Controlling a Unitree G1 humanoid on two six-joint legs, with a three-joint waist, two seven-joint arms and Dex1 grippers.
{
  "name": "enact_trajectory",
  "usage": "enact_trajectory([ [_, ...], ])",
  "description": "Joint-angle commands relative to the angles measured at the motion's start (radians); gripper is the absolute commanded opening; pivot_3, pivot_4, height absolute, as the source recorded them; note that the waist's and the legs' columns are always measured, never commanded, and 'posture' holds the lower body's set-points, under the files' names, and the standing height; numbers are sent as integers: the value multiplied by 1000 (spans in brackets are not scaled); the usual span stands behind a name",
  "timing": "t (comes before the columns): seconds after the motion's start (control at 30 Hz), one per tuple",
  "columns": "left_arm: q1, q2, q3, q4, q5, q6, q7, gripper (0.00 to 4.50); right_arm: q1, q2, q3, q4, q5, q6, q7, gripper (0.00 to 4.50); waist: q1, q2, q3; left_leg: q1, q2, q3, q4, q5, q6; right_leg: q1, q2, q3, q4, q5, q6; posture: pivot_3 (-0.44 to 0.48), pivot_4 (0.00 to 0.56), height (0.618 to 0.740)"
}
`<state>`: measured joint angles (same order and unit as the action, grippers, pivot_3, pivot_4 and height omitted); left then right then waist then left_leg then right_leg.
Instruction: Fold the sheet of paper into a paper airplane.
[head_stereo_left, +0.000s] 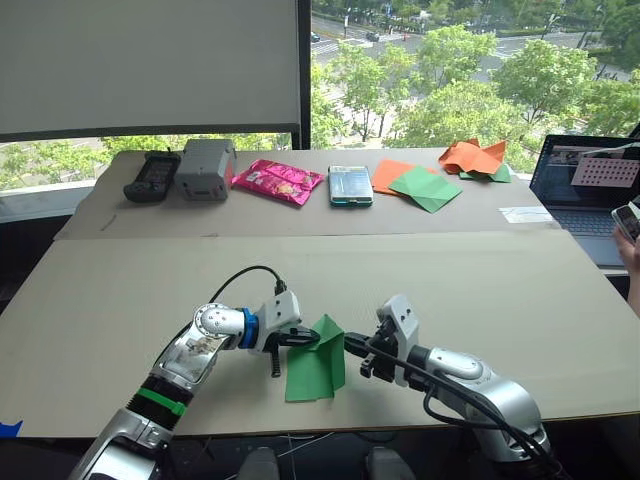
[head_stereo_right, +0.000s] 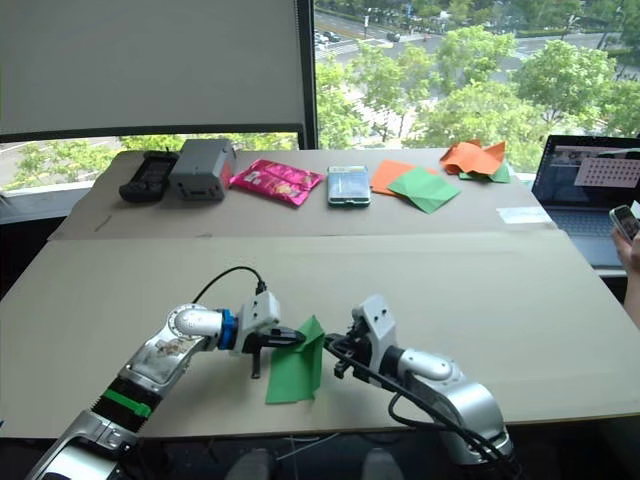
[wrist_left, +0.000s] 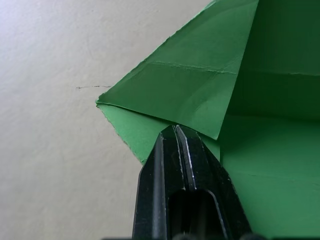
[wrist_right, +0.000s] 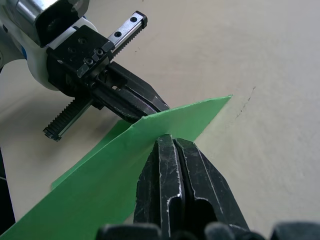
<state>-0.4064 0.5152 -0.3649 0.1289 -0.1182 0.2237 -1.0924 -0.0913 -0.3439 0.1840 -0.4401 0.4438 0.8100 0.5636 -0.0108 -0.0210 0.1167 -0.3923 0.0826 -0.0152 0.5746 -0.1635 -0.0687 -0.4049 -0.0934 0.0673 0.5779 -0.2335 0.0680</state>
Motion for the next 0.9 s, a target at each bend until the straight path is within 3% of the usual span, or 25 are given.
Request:
enact_trajectory([
  [0.03, 3, -6, -45, 6, 34, 19, -20, 28, -19, 5, 14, 0, -10, -31, -2, 0, 0, 0, 0, 0, 0, 0, 0, 0, 0, 0, 0, 0, 0, 0, 0, 0, 150, 718],
  [0.47, 30, -38, -25, 34, 30, 49, 2, 28, -74, 48, 81, 69, -62, -58, -12, 0, 0, 1, 0, 0, 0, -1, 0, 0, 0, 1, 1, 0, 0, 0, 0, 0, 150, 718],
  [0.9, 109, 116, 170, -111, -64, 149, 22, 28, -130, 65, 154, 170, -150, -79, -20, 0, -20, 2, 0, 2, 1, -6, -3, 0, 1, -1, 4, 0, 3, 0, 0, 0, 150, 718],
])
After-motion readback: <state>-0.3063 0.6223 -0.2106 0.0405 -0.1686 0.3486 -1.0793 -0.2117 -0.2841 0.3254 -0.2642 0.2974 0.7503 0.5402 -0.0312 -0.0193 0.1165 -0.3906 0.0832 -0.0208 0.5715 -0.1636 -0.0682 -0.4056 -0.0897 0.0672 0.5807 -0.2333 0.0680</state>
